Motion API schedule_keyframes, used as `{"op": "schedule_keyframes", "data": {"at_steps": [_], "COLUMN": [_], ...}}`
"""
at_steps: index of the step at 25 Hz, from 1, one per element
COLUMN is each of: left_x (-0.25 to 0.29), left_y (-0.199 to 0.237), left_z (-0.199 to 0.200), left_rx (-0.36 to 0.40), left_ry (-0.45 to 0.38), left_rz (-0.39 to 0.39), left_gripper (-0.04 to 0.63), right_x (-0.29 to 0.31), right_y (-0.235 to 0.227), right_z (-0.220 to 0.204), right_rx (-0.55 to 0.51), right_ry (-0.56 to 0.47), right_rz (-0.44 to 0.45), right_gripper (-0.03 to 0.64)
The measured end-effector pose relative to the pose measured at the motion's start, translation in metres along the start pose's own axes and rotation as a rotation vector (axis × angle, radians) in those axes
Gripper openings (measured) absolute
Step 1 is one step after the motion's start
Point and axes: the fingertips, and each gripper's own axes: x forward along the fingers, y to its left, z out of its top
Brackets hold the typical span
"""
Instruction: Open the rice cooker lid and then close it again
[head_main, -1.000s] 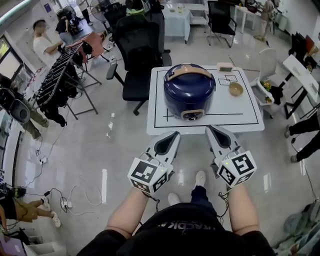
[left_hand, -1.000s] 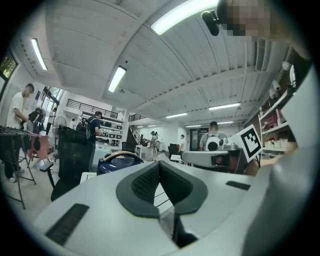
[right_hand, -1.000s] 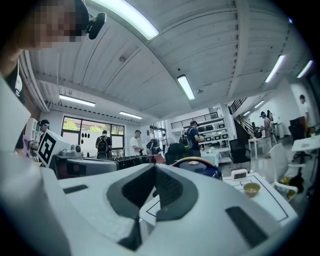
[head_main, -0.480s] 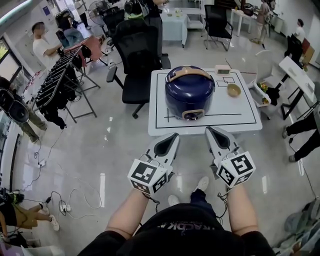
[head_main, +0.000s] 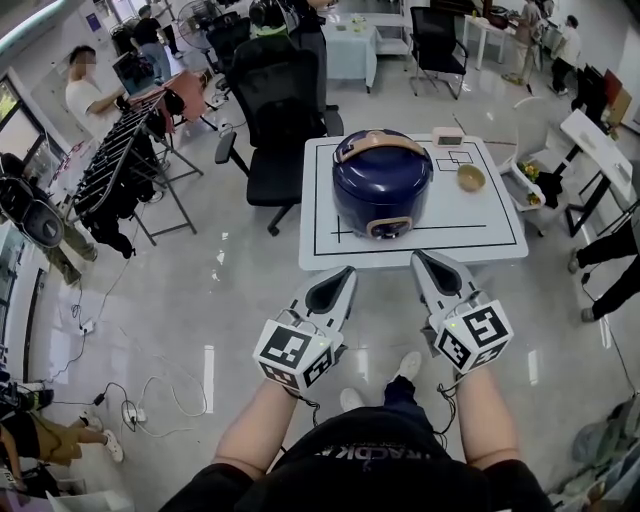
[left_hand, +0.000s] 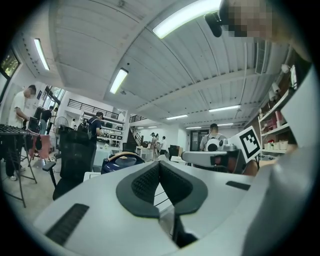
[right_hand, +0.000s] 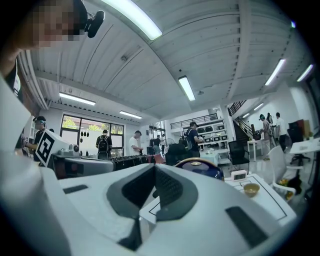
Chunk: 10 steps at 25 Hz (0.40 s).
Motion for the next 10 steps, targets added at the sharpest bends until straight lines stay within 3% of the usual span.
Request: {"op": "schedule_keyframes", "data": {"at_steps": [10], "left_x": [-0.0009], "left_y": [-0.0044], "left_z": [-0.0015], "left_rx": [-0.002], "left_ry": [-0.002], "left_rz": [-0.003], "left_gripper": [0.003], "right_x": [-0.0039], "right_y": [0.0046], "right_z": [-0.0008], "right_rx": [-0.012], "right_ry": [0.009], "right_rz": [0.009], "right_gripper": [0.002]}}
